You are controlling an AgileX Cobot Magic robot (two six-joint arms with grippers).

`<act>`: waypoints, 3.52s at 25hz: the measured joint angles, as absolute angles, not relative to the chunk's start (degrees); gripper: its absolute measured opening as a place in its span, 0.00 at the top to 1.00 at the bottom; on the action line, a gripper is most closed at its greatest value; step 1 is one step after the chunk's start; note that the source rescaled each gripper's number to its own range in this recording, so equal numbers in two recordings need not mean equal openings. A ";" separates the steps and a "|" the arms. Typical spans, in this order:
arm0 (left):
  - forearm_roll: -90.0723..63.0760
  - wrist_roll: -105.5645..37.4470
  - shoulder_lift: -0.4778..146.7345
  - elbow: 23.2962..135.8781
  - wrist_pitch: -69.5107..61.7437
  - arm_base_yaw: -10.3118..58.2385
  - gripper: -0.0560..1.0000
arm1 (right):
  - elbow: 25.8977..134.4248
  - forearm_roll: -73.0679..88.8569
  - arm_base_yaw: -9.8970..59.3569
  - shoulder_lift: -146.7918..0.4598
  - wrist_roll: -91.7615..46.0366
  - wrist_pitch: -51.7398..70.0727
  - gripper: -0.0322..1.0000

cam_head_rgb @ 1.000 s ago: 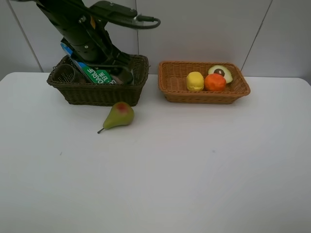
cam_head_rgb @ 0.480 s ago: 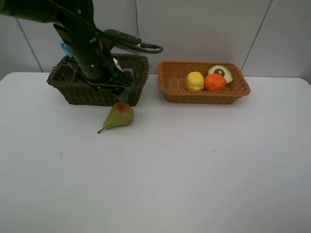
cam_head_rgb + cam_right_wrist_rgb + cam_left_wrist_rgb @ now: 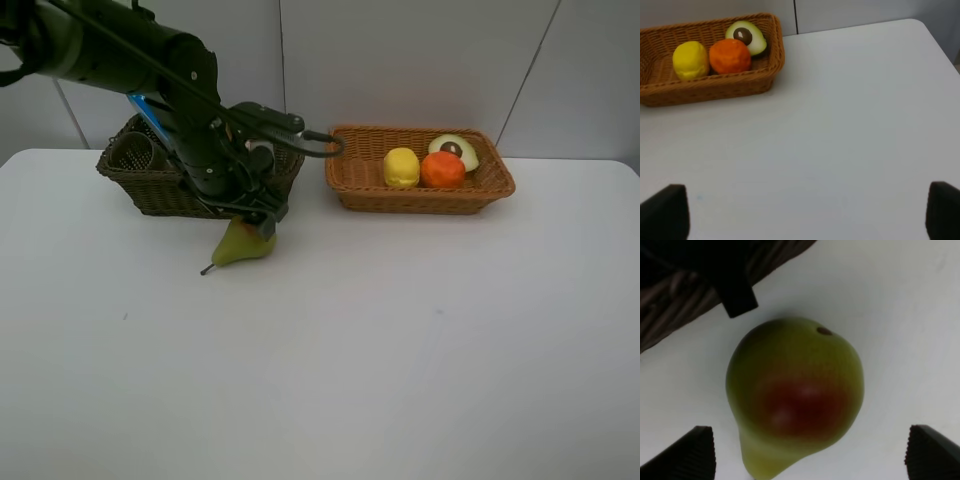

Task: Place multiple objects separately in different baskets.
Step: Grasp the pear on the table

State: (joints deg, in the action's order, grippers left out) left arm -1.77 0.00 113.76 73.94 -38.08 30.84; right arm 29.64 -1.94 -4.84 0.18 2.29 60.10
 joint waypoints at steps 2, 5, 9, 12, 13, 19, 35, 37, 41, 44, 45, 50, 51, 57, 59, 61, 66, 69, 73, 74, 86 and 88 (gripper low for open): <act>-1.77 -0.97 114.11 73.01 -36.44 30.84 0.00 | 29.64 -1.94 -4.84 0.18 2.29 60.10 0.00; -1.77 -1.61 114.11 71.31 -33.30 30.84 0.00 | 29.64 -1.94 -4.84 0.18 2.29 60.10 0.00; -1.77 -2.00 114.18 69.28 -29.81 30.84 0.00 | 29.64 -1.94 -4.84 0.18 2.29 60.10 0.00; -1.67 -2.17 114.18 67.94 -27.15 30.84 0.00 | 29.64 -1.94 -4.84 0.18 2.29 60.10 0.00; -1.67 -2.17 114.18 67.52 -26.37 30.84 0.00 | 29.64 -1.94 -4.84 0.18 2.29 60.10 0.00; -1.32 -2.36 114.25 65.31 -22.24 30.84 0.00 | 29.64 -1.94 -4.84 0.18 2.29 60.10 0.00; -0.50 -2.42 117.08 65.03 -18.52 30.84 0.00 | 29.64 -1.94 -4.84 0.18 2.29 60.10 0.00; -0.50 -2.47 118.14 65.03 -18.31 30.84 0.00 | 29.64 -1.94 -4.84 0.18 2.29 60.10 0.00; -0.50 -2.47 119.67 65.03 -18.03 30.84 0.00 | 29.64 -1.94 -4.84 0.18 2.29 60.10 0.00; -0.50 -2.47 119.79 65.03 -17.62 30.84 0.00 | 29.64 -1.94 -4.84 0.18 2.29 60.10 0.00; -0.50 -2.47 119.79 65.03 -17.56 30.84 0.00 | 29.64 -1.94 -4.84 0.18 2.29 60.10 0.00; -0.50 -2.47 119.79 65.03 -17.15 30.84 0.00 | 29.64 -1.94 -4.84 0.18 2.29 60.10 0.00; -0.50 -2.47 119.79 65.03 -17.00 30.84 0.00 | 29.64 -1.94 -4.84 0.18 2.29 60.10 0.00; -0.50 -2.47 119.79 65.03 -16.63 30.84 0.00 | 29.64 -1.94 -4.84 0.18 2.29 60.10 0.00; -0.55 -2.47 119.79 65.03 -16.63 30.84 0.00 | 29.64 -1.94 -4.84 0.18 2.29 60.10 0.00; -0.55 -2.47 119.79 65.03 -16.63 30.84 0.00 | 29.64 -1.94 -4.84 0.18 2.29 60.10 0.00; -0.55 -2.48 119.79 65.03 -16.63 30.84 0.01 | 29.64 -1.94 -4.84 0.18 2.29 60.10 0.00; -0.55 -2.42 119.79 65.03 -16.50 30.84 0.07 | 29.64 -1.94 -4.84 0.18 2.29 60.10 0.00; -0.99 -2.12 119.79 65.03 -16.24 30.84 0.08 | 29.64 -1.94 -4.84 0.18 2.29 60.10 0.00; -1.20 -2.16 119.79 65.03 -16.13 30.84 0.08 | 29.64 -1.94 -4.84 0.18 2.29 60.10 0.00; -2.10 -1.99 119.34 65.03 -15.76 30.84 0.09 | 29.64 -1.94 -4.84 0.18 2.29 60.10 0.00; -2.12 -1.99 118.88 65.03 -15.60 30.84 0.09 | 29.64 -1.94 -4.84 0.18 2.29 60.10 0.00</act>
